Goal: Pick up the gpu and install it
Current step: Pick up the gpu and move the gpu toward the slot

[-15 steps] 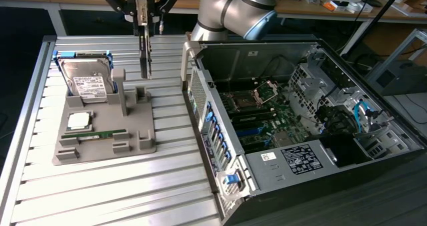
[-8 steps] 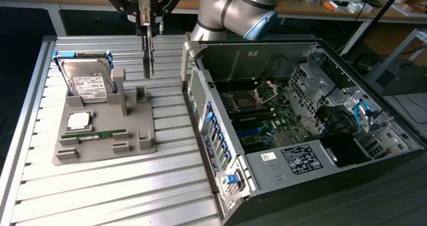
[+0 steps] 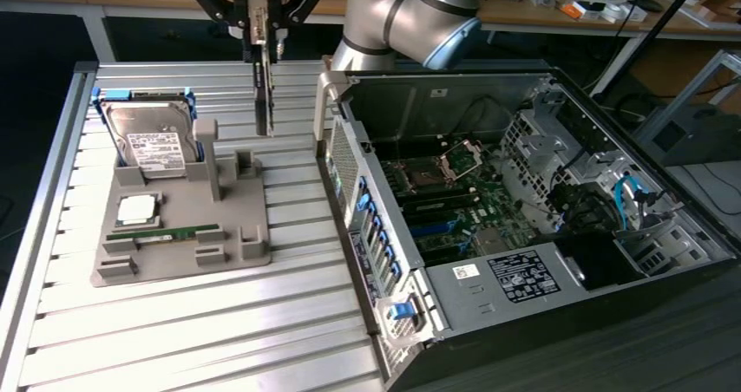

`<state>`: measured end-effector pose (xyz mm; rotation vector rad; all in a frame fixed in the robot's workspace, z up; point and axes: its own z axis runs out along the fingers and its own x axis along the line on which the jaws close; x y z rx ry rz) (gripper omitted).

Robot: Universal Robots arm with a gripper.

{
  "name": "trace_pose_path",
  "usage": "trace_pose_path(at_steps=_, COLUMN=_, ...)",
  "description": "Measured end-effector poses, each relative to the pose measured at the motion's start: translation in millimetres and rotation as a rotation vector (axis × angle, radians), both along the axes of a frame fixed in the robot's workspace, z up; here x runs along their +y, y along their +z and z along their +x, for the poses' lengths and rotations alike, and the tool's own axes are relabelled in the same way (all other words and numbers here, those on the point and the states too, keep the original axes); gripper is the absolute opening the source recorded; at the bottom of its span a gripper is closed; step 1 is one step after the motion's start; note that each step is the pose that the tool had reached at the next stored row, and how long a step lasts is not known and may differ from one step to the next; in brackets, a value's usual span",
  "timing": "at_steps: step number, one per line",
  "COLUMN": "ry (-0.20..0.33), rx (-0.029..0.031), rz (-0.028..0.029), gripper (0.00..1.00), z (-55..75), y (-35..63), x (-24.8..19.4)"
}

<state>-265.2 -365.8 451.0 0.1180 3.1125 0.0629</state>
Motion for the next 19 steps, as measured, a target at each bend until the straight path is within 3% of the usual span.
trace_pose_path(at_steps=19, ry=0.000, rx=-0.0001, rz=0.0000, gripper=0.27, z=13.1, y=0.0, x=-0.5)
